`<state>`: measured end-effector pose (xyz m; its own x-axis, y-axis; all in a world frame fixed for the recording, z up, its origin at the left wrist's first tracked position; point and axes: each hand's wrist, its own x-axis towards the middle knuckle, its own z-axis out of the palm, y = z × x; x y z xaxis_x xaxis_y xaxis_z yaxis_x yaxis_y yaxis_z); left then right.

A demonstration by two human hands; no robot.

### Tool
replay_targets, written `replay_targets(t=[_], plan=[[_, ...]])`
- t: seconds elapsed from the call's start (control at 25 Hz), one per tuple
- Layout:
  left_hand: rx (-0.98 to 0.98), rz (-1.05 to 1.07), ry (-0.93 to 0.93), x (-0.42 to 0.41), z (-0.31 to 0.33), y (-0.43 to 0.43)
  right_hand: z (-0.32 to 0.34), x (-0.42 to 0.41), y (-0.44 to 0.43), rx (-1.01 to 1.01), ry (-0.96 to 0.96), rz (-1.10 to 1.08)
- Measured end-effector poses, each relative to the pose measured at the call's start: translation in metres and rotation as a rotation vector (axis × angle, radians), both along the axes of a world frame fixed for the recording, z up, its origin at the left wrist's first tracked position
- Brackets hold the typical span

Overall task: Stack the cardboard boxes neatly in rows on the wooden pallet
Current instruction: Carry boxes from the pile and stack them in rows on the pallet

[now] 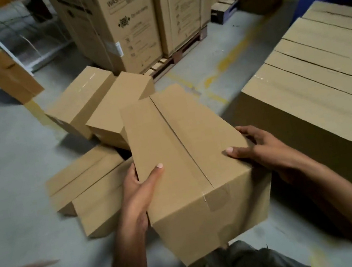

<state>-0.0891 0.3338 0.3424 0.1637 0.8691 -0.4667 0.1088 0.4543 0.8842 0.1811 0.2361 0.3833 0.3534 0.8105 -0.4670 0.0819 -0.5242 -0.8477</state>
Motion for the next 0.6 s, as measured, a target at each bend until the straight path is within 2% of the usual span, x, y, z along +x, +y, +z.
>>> replay_targets(t=[0.28, 0.48, 0.6], plan=[[-0.012, -0.191, -0.018, 0.105, 0.012, -0.096, 0.015, 0.087, -0.147, 0.048, 0.054, -0.207], [0.051, -0.266, -0.053, 0.208, 0.019, -0.167, 0.018, 0.179, -0.234, 0.129, -0.026, -0.266], [0.08, -0.238, -0.05, 0.272, 0.018, -0.213, 0.021, 0.247, -0.277, 0.153, -0.086, -0.221]])
